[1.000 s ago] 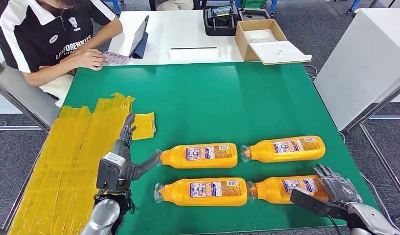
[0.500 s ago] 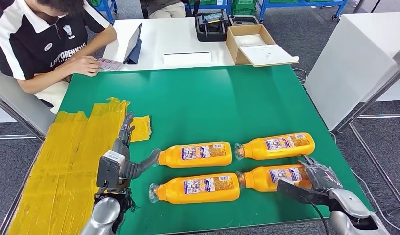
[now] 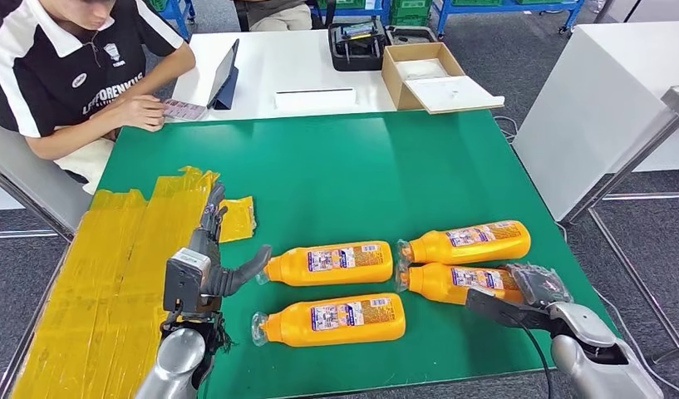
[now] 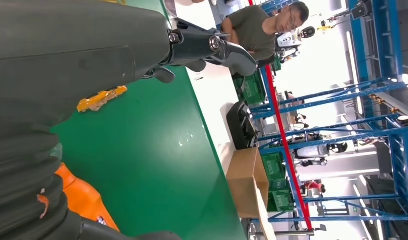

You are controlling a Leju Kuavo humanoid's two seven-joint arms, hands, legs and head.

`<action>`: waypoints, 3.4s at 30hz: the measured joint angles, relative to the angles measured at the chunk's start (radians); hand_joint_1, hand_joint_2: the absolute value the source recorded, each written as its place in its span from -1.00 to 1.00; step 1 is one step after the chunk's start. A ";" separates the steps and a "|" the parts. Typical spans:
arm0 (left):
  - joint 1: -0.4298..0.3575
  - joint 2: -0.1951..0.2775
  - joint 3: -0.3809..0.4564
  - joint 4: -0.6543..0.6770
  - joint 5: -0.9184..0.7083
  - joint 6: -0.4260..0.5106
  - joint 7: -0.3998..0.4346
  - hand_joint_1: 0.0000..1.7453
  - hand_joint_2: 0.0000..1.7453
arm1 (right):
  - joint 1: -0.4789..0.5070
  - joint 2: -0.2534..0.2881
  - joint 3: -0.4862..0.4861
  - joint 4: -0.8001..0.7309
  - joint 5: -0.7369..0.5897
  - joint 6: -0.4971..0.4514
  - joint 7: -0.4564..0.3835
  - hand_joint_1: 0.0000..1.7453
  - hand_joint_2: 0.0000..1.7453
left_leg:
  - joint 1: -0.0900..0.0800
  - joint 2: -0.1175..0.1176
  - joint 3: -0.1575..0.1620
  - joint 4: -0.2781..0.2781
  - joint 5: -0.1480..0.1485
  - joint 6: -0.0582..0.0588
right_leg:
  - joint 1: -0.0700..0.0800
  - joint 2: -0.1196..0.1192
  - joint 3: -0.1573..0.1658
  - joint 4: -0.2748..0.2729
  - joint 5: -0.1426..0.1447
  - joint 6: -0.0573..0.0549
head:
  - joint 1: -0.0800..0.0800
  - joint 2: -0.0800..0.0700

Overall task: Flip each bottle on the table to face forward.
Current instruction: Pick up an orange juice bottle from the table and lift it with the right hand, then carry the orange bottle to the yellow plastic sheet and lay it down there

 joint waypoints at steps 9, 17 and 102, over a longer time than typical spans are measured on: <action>0.009 -0.001 0.027 0.001 0.008 0.009 -0.007 -1.00 1.00 | 0.020 0.001 0.009 -0.060 -0.109 -0.035 -0.064 1.00 1.00 | -0.004 -0.006 0.000 0.000 -0.003 0.005 | -0.001 -0.004 0.002 -0.001 -0.003 0.004 | 0.000 0.000; 0.037 -0.001 0.054 0.000 0.008 -0.002 -0.008 -1.00 1.00 | 0.114 0.027 -0.013 -0.291 -0.183 -0.108 -0.106 1.00 1.00 | -0.002 -0.025 -0.023 0.001 0.009 0.004 | -0.002 -0.022 -0.017 0.001 -0.002 0.004 | -0.001 0.000; -0.074 0.019 -0.217 -0.277 0.289 -0.177 0.117 -1.00 1.00 | -0.136 0.818 0.067 0.004 -0.527 -0.822 -0.518 1.00 1.00 | 0.000 -0.031 -0.035 0.000 0.010 -0.004 | -0.001 -0.029 -0.029 0.002 -0.006 0.000 | 0.000 0.000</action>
